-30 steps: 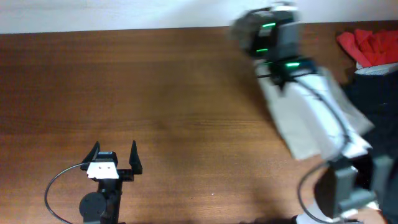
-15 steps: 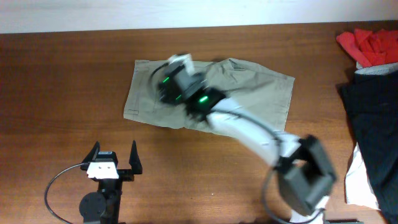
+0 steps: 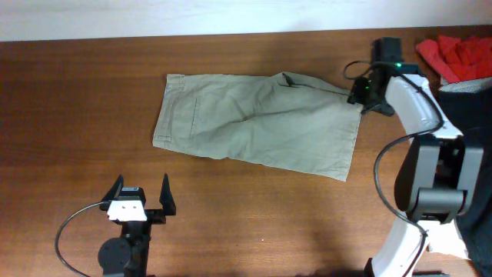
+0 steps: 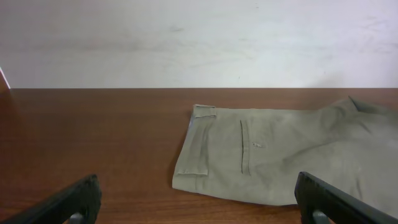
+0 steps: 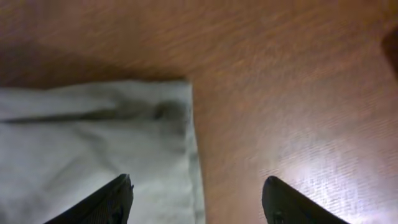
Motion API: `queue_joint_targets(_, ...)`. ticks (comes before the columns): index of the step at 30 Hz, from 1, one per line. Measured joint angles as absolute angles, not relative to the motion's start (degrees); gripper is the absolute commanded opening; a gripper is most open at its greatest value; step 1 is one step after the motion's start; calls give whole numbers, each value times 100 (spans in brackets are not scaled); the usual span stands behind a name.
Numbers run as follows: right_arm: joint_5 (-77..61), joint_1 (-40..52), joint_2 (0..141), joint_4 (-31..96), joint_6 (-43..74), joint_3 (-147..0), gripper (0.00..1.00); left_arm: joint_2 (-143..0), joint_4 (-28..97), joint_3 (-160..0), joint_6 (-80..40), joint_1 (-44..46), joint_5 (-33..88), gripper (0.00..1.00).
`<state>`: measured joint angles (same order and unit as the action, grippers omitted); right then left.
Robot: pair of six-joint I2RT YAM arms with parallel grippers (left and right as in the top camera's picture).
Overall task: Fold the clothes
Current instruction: 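Pull the khaki trousers left and lay them flat on the table, then grip the trousers' right hem with the right gripper and tug to straighten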
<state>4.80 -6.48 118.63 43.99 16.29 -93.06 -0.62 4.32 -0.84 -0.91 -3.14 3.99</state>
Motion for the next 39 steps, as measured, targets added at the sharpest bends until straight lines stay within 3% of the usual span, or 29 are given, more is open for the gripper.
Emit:
queue_joint_targets(3,89,-810,11981,4071,1260,-9306,60,-62,429,-84,-91,-314,399,99)
queue_joint_targets(12,-464,-805,12372,3782,873,-9306,59,-62,429,-84,-91,-314,401,99)
queue_joint_targets(15,-515,-805,12372,3787,919,-9306,47,-62,429,-84,-91,-314,401,99)
queue_joint_targets(27,-707,-805,12401,3824,967,-9306,52,-62,429,-84,-91,-314,401,99)
queue_joint_targets(34,-703,-805,12637,3734,1011,-9306,34,-62,429,-84,-91,-314,401,99)
queue_joint_targets(37,-670,-808,12637,3721,1013,-9306,33,-62,429,-84,-91,-314,401,99)
queue_joint_targets(39,-561,-808,12637,3846,1011,-9327,18,-62,429,-84,-91,-314,399,99)
